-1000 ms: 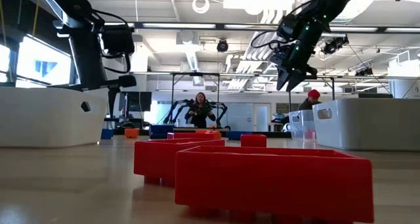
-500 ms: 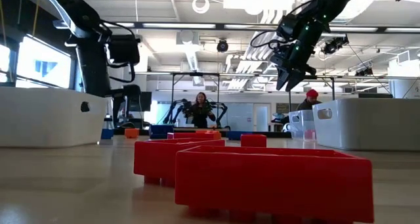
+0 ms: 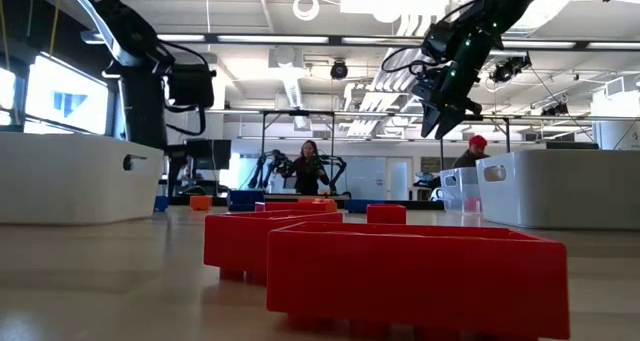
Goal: Sort & place blocks by color
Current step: Put the blue game piece into the white bin
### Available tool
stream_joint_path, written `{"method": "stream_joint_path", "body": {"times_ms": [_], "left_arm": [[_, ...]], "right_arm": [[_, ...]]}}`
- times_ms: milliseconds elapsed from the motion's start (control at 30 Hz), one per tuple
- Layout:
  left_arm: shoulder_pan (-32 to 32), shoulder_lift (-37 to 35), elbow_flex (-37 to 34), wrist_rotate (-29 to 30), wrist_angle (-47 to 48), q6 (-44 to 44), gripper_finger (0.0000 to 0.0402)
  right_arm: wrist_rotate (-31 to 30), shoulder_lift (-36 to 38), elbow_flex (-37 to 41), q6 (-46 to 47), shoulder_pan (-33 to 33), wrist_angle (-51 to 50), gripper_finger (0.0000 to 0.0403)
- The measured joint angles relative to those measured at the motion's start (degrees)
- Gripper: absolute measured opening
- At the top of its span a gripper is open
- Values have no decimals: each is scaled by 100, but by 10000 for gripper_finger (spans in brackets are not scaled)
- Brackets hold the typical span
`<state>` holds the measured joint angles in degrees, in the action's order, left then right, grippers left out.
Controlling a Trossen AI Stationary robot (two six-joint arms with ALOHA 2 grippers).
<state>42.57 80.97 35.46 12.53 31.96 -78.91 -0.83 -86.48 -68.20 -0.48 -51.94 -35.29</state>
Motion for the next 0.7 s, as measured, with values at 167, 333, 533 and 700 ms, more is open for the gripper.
{"method": "stream_joint_path", "body": {"times_ms": [167,333,533,700], "left_arm": [[60,7,0,8,3,334,177],[149,1,2,-19,-3,960,134],[172,-7,9,-15,-18,1729,98],[170,-7,11,52,-34,2368,105]], "right_arm": [[1,0,0,0,0,-2,216],[-1,0,0,-1,0,-3,216],[0,0,0,0,-1,-4,216],[1,0,0,1,0,-4,216]]}}
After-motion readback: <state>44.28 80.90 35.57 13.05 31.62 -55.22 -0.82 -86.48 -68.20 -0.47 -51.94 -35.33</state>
